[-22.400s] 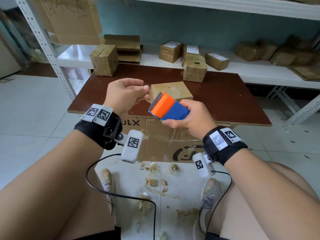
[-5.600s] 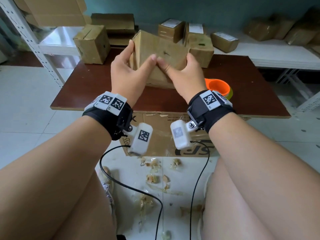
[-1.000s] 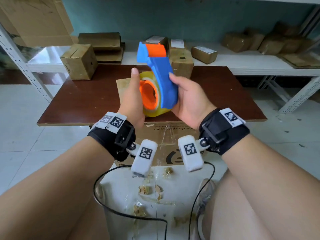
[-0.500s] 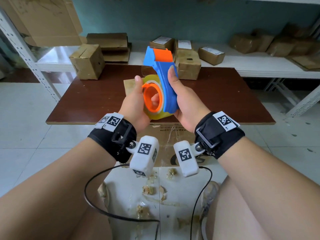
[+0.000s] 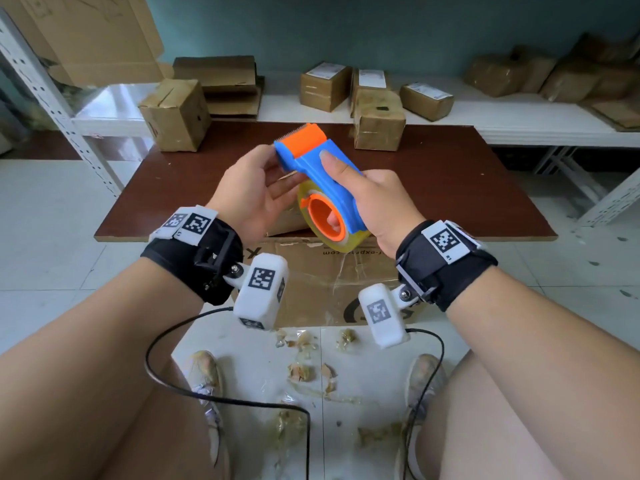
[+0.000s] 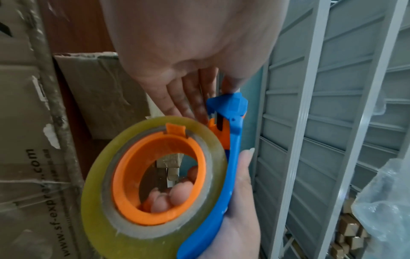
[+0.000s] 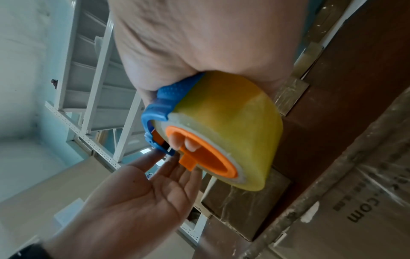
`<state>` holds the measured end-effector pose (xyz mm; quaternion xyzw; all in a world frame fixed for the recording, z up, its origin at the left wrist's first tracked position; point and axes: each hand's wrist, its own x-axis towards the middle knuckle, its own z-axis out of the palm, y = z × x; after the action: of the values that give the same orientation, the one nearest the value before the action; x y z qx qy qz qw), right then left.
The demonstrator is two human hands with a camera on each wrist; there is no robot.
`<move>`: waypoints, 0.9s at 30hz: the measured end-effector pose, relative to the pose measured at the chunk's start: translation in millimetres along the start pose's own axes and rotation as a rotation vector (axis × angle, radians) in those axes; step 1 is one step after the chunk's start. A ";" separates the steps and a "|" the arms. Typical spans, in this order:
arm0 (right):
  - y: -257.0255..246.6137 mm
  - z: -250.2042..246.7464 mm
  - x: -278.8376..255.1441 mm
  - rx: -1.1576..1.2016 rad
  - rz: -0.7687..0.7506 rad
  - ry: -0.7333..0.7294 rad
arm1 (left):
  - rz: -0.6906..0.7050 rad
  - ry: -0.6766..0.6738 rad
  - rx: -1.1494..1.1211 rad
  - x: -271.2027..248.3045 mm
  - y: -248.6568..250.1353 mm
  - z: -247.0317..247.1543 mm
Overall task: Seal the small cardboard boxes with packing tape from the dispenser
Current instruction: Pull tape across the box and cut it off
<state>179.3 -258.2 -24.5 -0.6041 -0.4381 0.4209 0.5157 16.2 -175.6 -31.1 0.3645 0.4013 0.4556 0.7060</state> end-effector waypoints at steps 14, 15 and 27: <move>8.9 -12.8 -7.2 -0.120 -0.008 -0.166 | -0.177 0.045 0.075 -7.3 -0.9 -6.3; 9.1 -12.6 -7.6 -0.128 -0.010 -0.164 | -0.186 0.052 0.090 -8.0 -0.9 -5.8; 8.4 -14.3 -8.1 -0.505 -0.203 -0.089 | 0.040 0.155 0.269 -9.6 -0.3 -12.2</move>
<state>191.7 -270.4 -30.7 -0.6475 -0.6098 0.2706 0.3683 2.8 -182.9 -34.1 0.4275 0.5047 0.4385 0.6085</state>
